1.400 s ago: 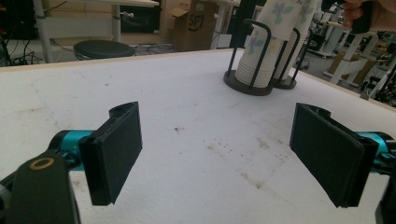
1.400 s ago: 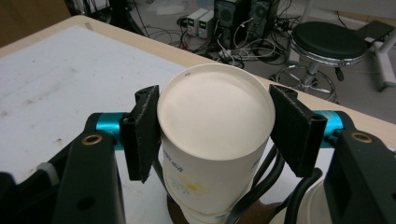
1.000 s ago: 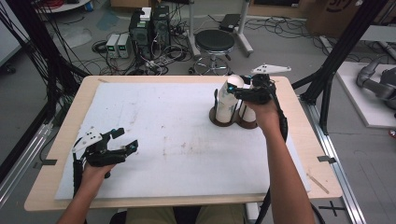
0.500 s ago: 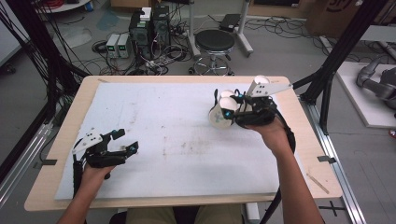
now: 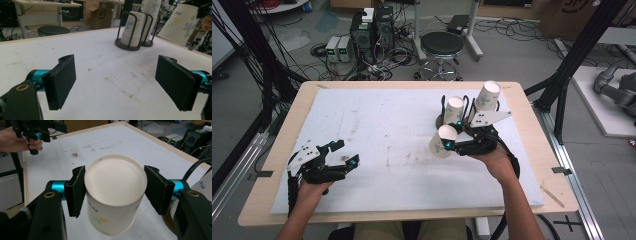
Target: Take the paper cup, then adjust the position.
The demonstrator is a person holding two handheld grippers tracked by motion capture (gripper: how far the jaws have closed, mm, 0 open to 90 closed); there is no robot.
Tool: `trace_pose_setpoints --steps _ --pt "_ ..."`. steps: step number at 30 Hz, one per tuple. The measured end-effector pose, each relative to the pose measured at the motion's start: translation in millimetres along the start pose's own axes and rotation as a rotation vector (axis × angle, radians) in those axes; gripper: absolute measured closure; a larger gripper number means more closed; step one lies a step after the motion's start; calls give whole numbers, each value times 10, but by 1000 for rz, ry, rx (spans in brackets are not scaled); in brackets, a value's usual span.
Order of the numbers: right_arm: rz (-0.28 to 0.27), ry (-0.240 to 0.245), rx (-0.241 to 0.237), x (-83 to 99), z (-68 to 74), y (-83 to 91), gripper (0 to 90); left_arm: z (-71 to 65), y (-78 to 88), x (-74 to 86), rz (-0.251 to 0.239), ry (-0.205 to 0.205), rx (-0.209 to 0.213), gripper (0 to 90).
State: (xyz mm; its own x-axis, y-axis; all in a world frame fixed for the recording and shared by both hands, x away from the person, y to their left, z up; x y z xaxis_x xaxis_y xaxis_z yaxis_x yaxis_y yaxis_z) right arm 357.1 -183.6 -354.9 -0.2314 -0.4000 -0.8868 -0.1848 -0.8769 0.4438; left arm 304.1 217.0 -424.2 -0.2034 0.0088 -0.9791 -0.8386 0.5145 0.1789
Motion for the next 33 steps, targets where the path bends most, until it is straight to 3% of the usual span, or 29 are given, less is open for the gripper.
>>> trace_pose_setpoints --steps 4,8,16,20,27,33 --pt "12 1 -10 -5 4 -41 384 -28 7 -9 6 -26 32 169" --pt "5 0 -18 -34 32 -87 384 -29 14 -52 -17 -3 55 155" --pt "3 16 -46 -61 84 -150 383 -96 -73 -22 3 2 91 149" --pt "-1 15 -59 -53 125 -158 383 -171 -108 -20 12 -2 135 150" --pt "-5 21 -86 -41 151 -172 383 -286 -123 -28 21 -17 175 152" --pt "-7 22 -123 -36 169 -201 383 -427 -170 -61 21 -34 255 156"
Point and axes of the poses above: each handheld gripper's, and its own axes: y roughly backward along the jaws, x roughly out of its underside, z roughly to its left, the point moved 4 cm from there along -y, roughly forward along the jaws, and after that the axes turned 13 degrees about -x, right-handed, at the moved point
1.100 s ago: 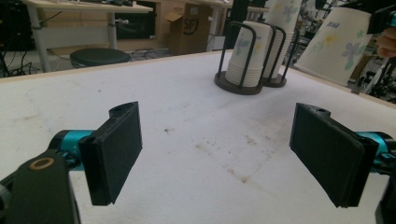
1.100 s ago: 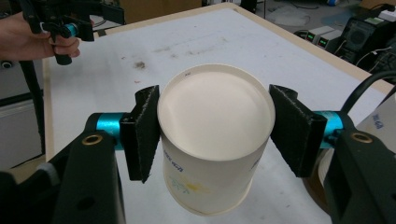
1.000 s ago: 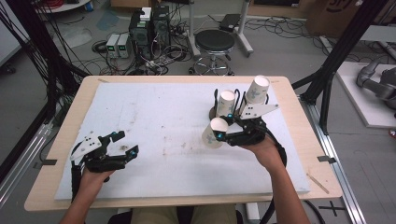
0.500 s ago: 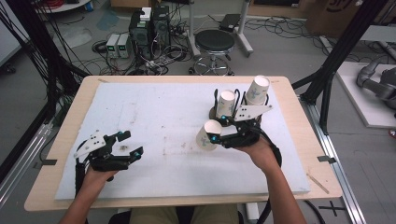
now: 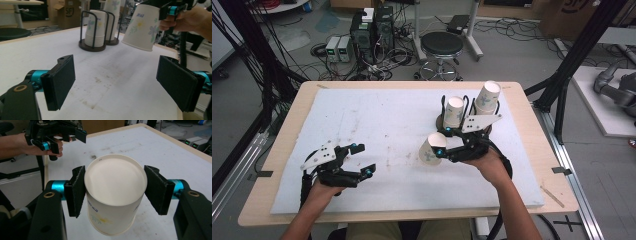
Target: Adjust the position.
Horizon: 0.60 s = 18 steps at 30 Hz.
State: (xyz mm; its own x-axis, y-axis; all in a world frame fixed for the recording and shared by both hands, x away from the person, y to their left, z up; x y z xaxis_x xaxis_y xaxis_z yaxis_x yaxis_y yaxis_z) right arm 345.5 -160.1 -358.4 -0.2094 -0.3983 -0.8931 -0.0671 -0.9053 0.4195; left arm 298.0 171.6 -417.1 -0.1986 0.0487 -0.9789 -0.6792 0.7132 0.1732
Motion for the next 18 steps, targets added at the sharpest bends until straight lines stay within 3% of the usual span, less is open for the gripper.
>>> trace_pose_setpoints --steps 7,11,18 --pt "-1 11 -42 -29 59 -94 383 -117 -108 -18 -19 -57 70 172" --pt "8 22 -66 -35 92 -177 382 -186 -160 -33 1 -54 100 163" --pt "18 26 -103 -64 140 -320 382 -316 -283 -62 32 -93 160 162"
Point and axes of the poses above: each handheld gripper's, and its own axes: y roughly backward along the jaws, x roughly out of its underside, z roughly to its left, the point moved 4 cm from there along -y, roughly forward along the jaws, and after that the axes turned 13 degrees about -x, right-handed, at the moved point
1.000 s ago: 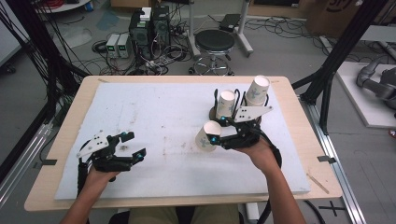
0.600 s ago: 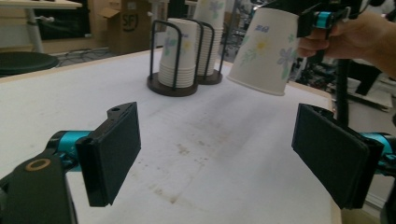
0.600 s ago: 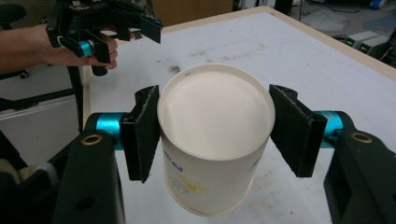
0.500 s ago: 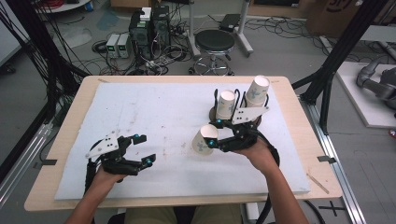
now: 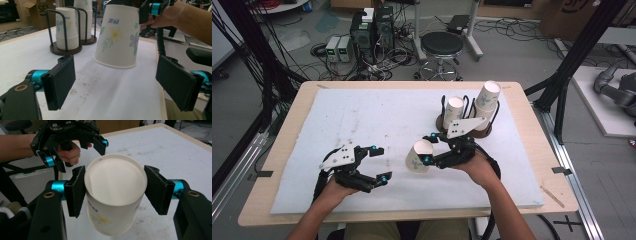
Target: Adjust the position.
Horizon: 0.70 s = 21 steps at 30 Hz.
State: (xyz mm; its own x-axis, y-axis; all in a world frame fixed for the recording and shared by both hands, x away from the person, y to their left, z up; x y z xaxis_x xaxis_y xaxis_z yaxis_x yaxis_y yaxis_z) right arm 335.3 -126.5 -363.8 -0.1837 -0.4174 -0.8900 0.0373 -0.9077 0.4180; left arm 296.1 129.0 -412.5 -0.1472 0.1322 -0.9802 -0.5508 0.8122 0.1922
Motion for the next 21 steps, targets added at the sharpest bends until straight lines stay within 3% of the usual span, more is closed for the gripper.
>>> trace_pose_setpoints --steps 21 --pt "9 13 -59 -92 72 -119 382 -149 -467 -65 40 -35 82 159"
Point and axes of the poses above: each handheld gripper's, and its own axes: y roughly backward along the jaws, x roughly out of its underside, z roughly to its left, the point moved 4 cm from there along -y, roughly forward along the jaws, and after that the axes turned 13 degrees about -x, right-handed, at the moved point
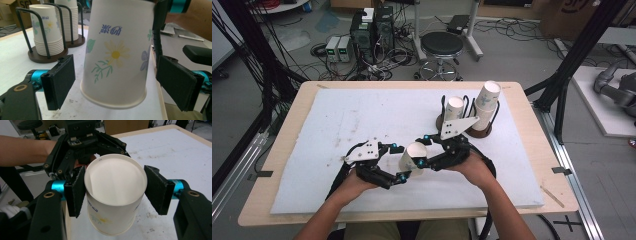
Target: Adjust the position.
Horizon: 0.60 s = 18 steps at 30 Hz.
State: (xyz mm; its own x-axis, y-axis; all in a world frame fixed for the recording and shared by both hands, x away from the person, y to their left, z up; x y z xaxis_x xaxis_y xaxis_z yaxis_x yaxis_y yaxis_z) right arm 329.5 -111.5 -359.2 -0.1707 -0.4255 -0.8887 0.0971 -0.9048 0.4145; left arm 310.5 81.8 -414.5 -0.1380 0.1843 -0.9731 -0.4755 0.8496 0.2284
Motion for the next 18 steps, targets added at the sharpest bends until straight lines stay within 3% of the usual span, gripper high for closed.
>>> trace_pose_setpoints --steps 10,18 --pt "-9 -3 -24 -21 23 -12 382 -8 -58 17 4 0 6 167" --pt "-19 -8 -33 -22 21 -33 382 -22 -59 43 6 -13 25 264"
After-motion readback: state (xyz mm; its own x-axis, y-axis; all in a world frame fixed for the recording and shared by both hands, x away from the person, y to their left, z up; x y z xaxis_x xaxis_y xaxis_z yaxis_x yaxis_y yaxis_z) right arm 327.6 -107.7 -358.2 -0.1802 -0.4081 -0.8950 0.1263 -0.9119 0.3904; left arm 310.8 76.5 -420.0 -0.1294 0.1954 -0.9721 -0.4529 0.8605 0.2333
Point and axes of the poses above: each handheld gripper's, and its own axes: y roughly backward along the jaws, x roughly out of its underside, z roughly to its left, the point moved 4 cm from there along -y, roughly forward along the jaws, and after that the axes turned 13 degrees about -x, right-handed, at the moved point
